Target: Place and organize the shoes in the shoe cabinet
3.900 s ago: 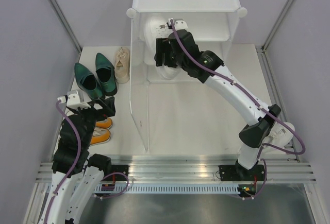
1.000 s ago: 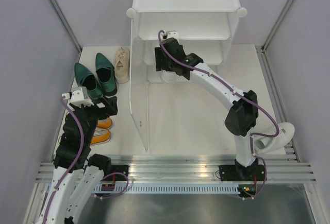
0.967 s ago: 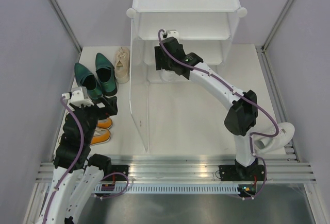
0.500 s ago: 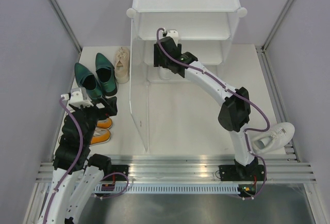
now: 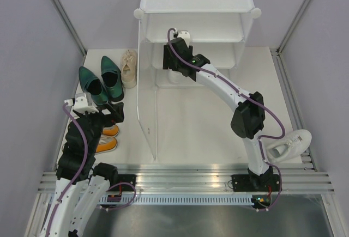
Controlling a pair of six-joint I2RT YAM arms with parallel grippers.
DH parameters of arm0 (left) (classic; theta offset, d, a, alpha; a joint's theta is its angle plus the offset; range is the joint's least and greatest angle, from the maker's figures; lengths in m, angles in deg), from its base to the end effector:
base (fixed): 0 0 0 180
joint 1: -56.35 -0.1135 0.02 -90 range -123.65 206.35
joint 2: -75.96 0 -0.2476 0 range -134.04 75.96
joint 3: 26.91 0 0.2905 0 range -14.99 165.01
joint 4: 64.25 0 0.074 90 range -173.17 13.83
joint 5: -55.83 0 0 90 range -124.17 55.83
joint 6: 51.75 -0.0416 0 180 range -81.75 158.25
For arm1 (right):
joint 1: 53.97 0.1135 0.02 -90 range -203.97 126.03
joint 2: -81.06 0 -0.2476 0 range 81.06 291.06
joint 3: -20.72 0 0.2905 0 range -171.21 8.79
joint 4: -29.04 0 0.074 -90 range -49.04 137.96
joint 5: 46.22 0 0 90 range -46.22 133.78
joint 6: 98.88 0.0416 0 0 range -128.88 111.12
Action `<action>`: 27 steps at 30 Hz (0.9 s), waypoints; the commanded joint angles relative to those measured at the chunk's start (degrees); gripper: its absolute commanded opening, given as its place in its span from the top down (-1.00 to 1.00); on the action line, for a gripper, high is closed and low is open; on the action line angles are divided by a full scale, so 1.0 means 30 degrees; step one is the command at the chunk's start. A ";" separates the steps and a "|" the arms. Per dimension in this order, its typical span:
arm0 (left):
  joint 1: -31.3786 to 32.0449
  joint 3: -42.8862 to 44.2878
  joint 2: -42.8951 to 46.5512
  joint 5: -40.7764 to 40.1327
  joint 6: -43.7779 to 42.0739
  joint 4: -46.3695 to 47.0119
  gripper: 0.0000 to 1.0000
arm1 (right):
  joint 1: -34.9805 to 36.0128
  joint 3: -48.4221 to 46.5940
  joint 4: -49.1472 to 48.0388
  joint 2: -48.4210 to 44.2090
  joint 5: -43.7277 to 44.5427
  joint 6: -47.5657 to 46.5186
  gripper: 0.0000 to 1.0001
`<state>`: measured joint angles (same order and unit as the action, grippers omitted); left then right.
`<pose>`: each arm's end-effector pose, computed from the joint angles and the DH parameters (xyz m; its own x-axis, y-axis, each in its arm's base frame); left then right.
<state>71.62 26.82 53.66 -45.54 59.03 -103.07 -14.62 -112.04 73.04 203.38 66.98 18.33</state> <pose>0.1494 -0.0323 0.3442 -0.1407 -0.3221 -0.9362 0.0210 0.9444 -0.3281 0.4215 0.3244 0.3133 -0.5306 0.1084 -0.8407 -0.0971 0.9775 0.1874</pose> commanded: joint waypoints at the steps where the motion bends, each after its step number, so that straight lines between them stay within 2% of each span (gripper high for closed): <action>1: 0.0096 -0.0106 0.0140 0.0306 0.0048 0.0645 -0.99 | -0.0344 -0.1557 -0.2693 -0.0812 0.0002 -0.0161 -0.57; 7: 0.0067 -0.0106 0.0169 0.0277 0.0018 0.0674 -0.99 | -0.0345 -0.1587 -0.2694 -0.1077 -0.0613 -0.0424 -0.89; 10: 0.0067 -0.0106 0.0169 0.0247 0.0047 0.0645 -0.99 | -0.0374 -0.1587 -0.2665 -0.1252 -0.1022 -0.0541 -0.95; 27: 0.0097 -0.0135 -0.0006 0.0071 -0.0011 0.0615 -0.99 | -0.0374 0.0404 -0.2694 -0.3419 -0.2109 -0.0922 -0.96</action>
<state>71.62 26.79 53.68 -45.59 59.03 -103.07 -15.99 -110.25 69.37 200.04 60.03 17.76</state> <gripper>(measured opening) 0.993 0.982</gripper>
